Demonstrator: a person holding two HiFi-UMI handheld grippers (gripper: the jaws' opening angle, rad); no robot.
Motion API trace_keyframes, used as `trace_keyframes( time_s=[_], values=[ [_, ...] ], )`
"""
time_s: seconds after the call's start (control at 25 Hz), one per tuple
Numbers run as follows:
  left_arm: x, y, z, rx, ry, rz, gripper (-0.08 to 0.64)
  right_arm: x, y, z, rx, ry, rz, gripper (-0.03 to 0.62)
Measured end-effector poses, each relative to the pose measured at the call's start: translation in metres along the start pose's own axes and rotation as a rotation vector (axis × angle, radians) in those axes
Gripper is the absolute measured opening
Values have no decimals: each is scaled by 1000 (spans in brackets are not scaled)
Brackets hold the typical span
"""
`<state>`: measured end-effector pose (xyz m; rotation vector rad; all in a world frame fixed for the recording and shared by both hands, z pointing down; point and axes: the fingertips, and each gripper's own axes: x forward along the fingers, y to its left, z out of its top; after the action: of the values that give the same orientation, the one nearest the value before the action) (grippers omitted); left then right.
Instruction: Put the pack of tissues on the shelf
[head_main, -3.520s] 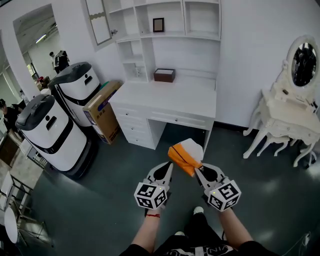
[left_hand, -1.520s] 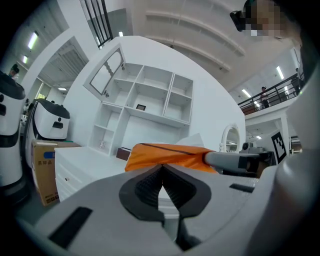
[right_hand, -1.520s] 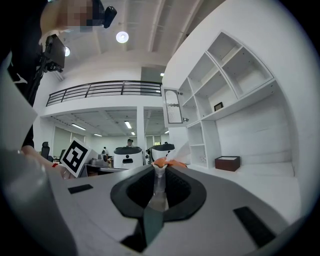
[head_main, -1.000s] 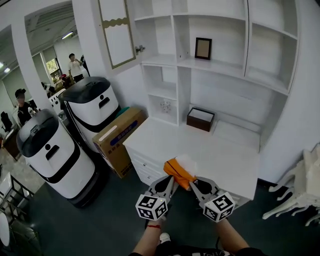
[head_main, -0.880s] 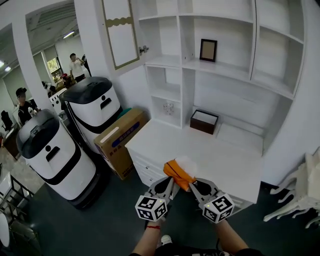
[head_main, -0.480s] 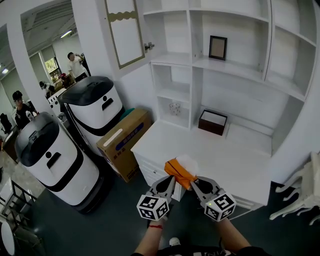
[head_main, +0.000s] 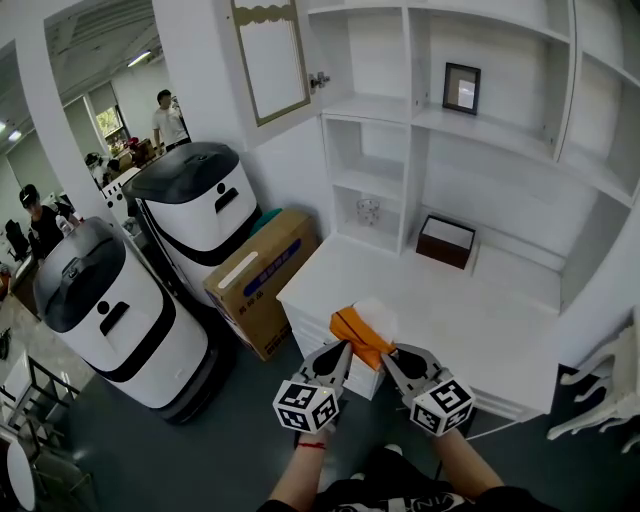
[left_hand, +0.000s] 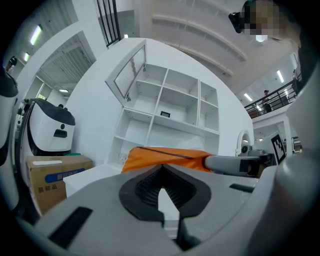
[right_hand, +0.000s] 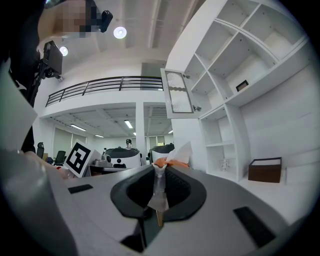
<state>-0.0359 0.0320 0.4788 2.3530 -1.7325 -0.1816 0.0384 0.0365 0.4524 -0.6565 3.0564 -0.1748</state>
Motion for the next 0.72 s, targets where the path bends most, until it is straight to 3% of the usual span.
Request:
trace_keyframes(
  time_s=[0.24,0.72],
  values=[
    [21,26,-3,-10,5,2,6,28,-21,-6,5,7,1,28],
    [97,122,18,3,24,17,6,136,-85,-3,26,3,16,28]
  ],
)
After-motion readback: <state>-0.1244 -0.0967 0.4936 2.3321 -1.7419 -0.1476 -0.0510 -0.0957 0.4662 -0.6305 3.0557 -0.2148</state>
